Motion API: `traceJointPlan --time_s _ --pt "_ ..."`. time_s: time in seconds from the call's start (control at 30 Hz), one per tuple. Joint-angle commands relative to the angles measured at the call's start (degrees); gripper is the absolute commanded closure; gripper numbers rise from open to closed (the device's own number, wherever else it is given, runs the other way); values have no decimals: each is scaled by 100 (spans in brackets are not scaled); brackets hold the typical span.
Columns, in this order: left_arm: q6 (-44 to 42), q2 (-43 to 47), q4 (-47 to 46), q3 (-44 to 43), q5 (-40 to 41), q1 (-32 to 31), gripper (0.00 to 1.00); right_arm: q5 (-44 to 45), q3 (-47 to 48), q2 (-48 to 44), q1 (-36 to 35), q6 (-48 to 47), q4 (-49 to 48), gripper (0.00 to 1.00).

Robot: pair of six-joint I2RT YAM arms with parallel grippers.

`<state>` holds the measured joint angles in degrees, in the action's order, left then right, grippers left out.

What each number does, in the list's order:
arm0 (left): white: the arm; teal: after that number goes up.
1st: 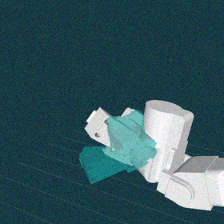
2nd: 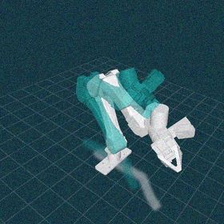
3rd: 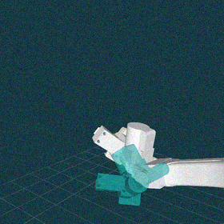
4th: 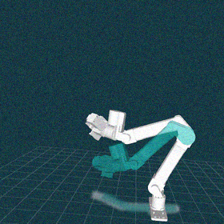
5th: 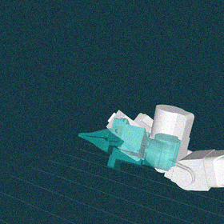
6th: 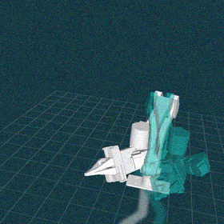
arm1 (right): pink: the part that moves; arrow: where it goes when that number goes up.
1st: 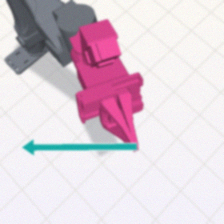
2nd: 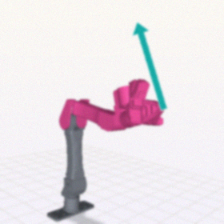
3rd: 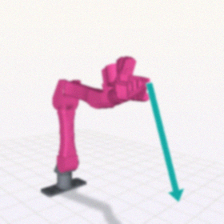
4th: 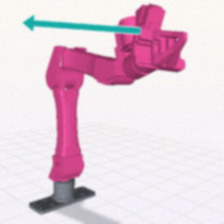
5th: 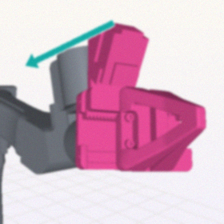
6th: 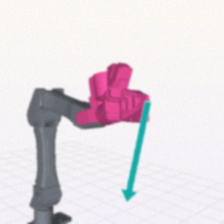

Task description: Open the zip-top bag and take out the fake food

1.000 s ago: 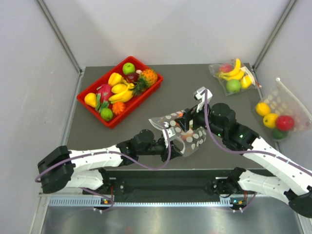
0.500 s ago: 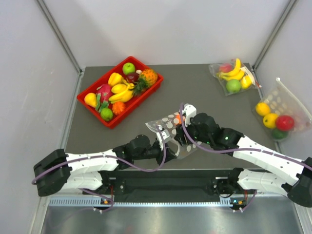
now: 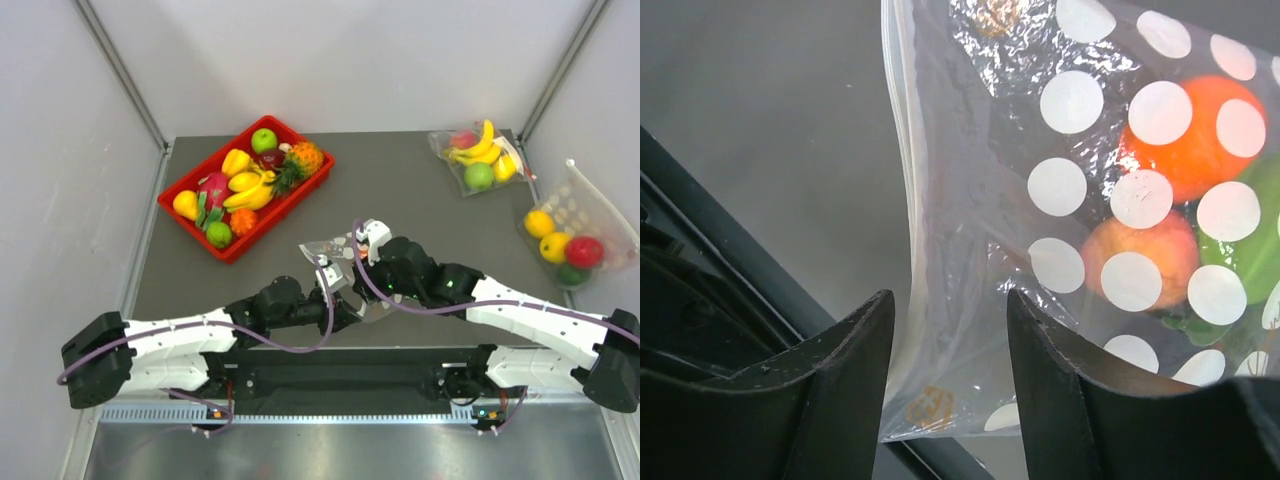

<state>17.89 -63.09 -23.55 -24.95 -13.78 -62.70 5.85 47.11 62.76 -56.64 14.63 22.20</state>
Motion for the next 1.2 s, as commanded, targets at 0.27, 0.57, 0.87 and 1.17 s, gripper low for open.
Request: traceJointPlan --time_s 0.27,0.57,0.87,1.17 --pt "-14 244 -71 78 -11 -23 100 382 -27 -10 -101 163 -655 53" --pt "-22 297 -71 69 -11 -50 100 566 -18 157 -101 171 -761 53" --pt "-66 394 43 60 25 -67 100 857 -123 281 -101 84 -708 61" --pt "-49 385 105 60 226 -76 100 514 -132 439 -110 22 -822 100"
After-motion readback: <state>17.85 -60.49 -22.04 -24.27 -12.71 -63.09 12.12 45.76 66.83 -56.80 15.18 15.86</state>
